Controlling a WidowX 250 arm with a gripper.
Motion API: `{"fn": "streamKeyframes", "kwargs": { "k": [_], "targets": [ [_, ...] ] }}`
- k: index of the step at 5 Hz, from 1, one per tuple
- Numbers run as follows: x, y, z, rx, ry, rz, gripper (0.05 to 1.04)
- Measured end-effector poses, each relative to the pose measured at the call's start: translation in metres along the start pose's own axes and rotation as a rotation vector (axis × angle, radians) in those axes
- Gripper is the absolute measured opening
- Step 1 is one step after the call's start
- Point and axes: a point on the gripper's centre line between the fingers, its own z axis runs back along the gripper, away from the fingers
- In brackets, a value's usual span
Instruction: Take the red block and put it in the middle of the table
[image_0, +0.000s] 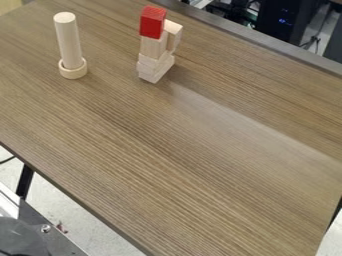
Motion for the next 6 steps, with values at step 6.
{"fn": "streamKeyframes", "kwargs": {
  "k": [6],
  "targets": [
    [-0.02,0.007,-0.025,0.034,0.093,-0.01,0.999]
  ]
}}
